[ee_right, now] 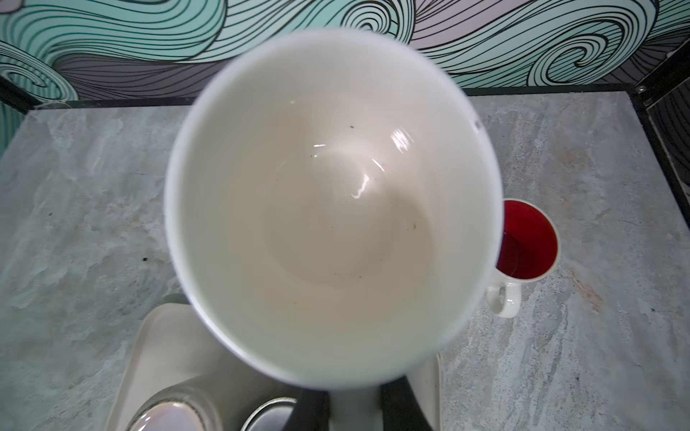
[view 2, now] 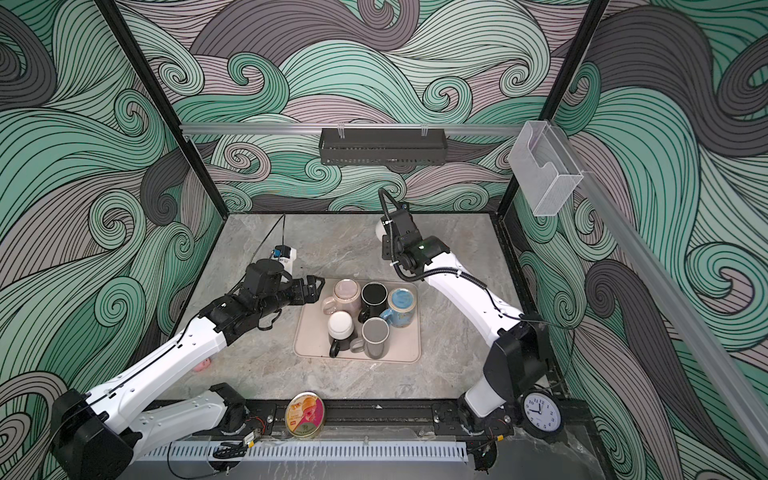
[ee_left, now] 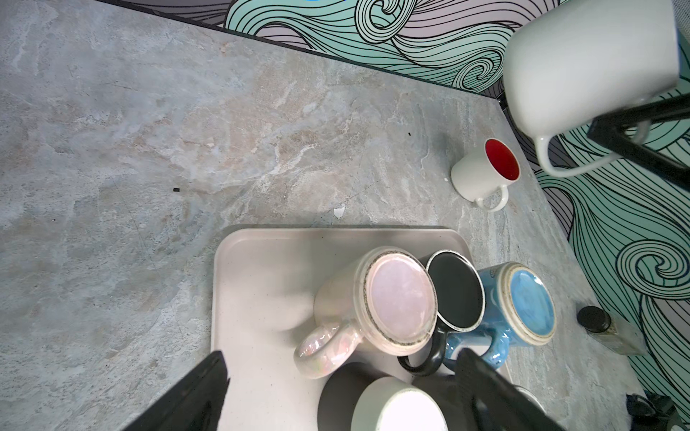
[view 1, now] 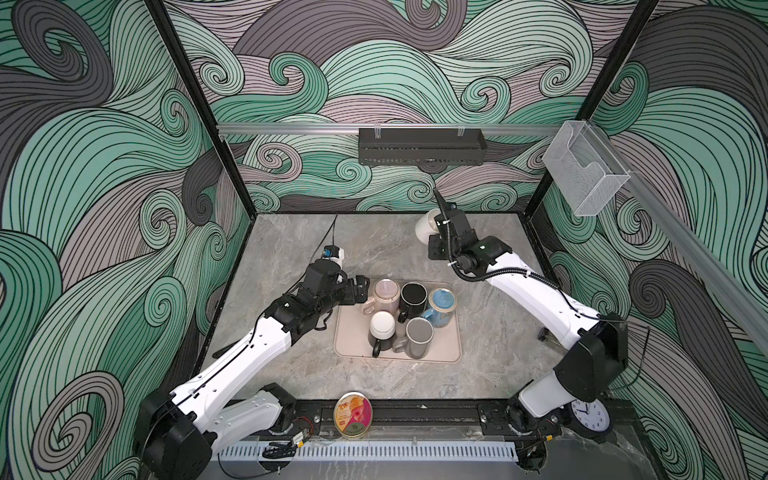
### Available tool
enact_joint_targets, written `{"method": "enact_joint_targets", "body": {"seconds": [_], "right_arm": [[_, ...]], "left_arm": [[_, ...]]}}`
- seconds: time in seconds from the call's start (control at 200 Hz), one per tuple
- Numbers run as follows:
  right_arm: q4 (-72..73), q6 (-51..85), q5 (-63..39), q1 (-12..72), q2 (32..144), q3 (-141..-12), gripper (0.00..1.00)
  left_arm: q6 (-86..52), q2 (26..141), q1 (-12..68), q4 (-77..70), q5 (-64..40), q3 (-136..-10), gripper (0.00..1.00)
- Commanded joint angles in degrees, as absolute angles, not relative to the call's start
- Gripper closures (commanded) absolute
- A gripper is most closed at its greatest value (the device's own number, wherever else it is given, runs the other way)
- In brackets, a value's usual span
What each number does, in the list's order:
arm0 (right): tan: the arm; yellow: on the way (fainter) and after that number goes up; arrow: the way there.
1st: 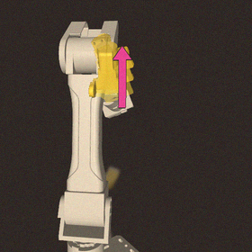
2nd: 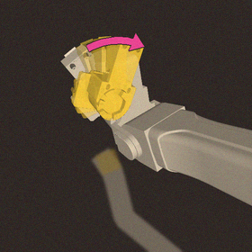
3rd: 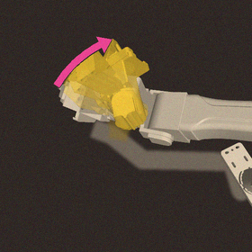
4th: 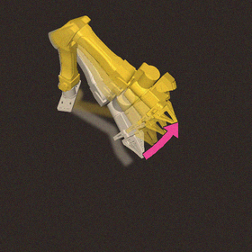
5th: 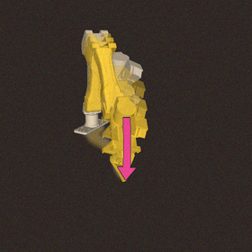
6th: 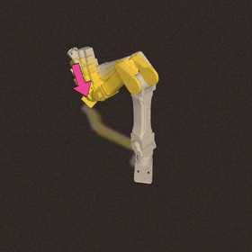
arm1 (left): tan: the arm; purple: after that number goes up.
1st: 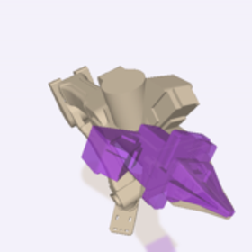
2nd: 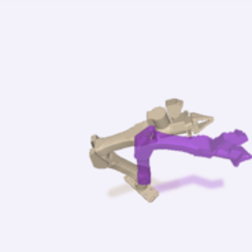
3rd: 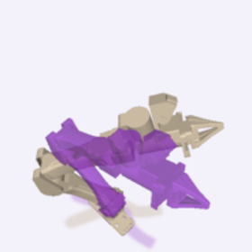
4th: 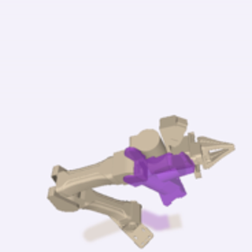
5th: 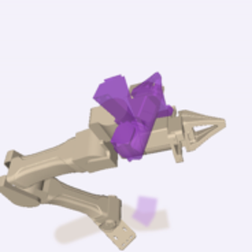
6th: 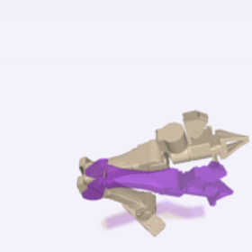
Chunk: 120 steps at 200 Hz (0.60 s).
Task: Turn the mug right side up
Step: Place the mug at the top-right of the table.
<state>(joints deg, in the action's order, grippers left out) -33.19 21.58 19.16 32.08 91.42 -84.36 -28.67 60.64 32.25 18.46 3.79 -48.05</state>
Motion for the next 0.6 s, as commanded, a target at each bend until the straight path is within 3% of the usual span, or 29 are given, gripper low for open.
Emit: {"method": "enact_joint_targets", "body": {"seconds": [0.0,0.595], "right_arm": [[-32.31,20.10,21.62,30.32,93.18,-89.01,1.00],[-35.72,19.25,19.16,24.09,107.42,-94.92,1.00]], "left_arm": [[-28.27,60.43,32.02,19.91,3.08,-48.69,0.03],[-27.07,60.44,32.04,22.08,2.70,-49.06,0.02]]}}
